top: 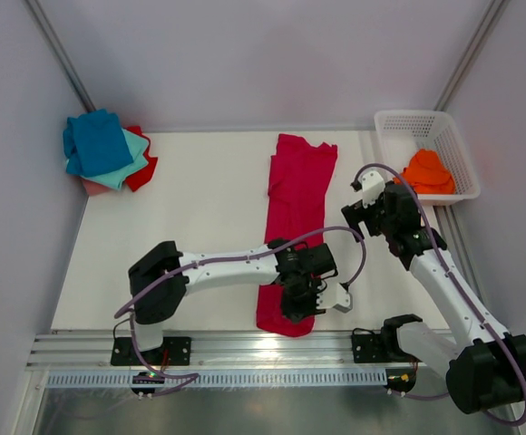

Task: Fold and stack the t-shirts
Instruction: Fold the tshirt

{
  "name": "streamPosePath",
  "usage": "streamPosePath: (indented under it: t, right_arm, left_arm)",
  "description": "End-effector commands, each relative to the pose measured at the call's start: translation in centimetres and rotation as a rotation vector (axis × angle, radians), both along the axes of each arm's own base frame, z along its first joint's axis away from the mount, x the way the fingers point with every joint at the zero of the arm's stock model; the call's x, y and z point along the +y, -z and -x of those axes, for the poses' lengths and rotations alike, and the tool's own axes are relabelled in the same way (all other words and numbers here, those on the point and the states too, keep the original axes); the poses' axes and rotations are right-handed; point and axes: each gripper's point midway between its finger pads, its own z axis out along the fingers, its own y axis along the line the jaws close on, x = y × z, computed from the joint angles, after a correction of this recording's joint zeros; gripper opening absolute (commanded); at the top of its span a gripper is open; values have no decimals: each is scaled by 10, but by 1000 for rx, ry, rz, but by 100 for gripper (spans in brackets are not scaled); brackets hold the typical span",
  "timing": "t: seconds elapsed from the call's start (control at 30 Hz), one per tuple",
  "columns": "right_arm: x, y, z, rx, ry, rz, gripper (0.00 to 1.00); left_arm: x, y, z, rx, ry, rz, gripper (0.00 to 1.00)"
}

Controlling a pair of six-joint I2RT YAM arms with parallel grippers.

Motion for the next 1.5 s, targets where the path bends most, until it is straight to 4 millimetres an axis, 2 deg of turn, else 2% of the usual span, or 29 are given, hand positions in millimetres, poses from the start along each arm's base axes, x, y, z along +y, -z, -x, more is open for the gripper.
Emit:
streamPosePath:
  t: [0.0,0.07,0.13,0.17,0.27,0.37,0.4,0.47,0.5,0.53,0.57,0.7,0.83,0.9,1.0,1.17,1.2,1.27,1.3,1.33,1.37,1.4,1.47]
  right_arm:
    - [5,-12,-6,-30,-21,-14,99]
    - [6,-11,-6,-29,-25,-13,99]
    - [6,-11,-6,-26,-28,-11,99]
    - [7,-12,-6,-27,-33,-14,99]
    - [10,-10,-3,-16,-56,-20,99]
    - [16,-8,3,12,-104,-22,99]
    - [23,-11,6,19,-149,-37,99]
    - [28,-11,18,53,-198,-42,99]
    - [34,-11,29,77,-268,-40,99]
    - [36,-11,35,87,-300,-35,100]
    - [37,-17,39,79,-324,-33,99]
    - [43,-9,69,185,-413,-36,99]
    - [52,-10,83,266,-440,-96,99]
    - [55,-15,87,282,-449,-120,99]
    - [60,-23,90,278,-461,-154,99]
    - [62,-28,92,252,-447,-182,99]
    - [61,-27,90,240,-435,-177,99]
    - [58,-27,87,223,-382,-186,99]
    - [54,-28,82,210,-347,-181,99]
    - [54,-27,80,217,-330,-194,99]
    - [57,-26,82,237,-330,-215,99]
    - [66,-21,88,287,-346,-266,99]
    - [74,-14,96,350,-360,-325,99]
  left_arm:
    - [-3,-7,18,105,49,9,24]
    - [-3,1,20,124,46,-15,52]
    - [-3,6,19,122,44,-27,60]
    - [-5,9,18,123,44,-26,70]
    - [-6,14,18,123,52,-30,72]
    - [-8,12,7,63,40,-22,73]
    - [-7,12,2,29,37,-24,73]
    - [-4,-3,-7,-1,15,18,74]
    - [4,-4,-16,-4,-17,22,74]
    - [8,-18,-21,-13,-47,58,76]
    - [13,-22,-25,-16,-68,68,76]
    - [35,-40,-47,-78,-146,122,80]
    - [46,-67,-61,-118,-183,189,84]
    - [49,-84,-70,-87,-226,241,84]
    - [54,-93,-74,-38,-274,273,84]
    - [64,-80,-72,73,-348,233,81]
    - [65,-85,-73,201,-422,257,80]
    - [71,-91,-91,319,-529,291,77]
    - [84,-95,-120,363,-641,323,76]
    - [84,-98,-126,493,-702,331,74]
    - [89,-97,-135,543,-741,335,74]
    - [100,-93,-153,560,-809,342,73]
    - [108,-81,-165,577,-894,316,73]
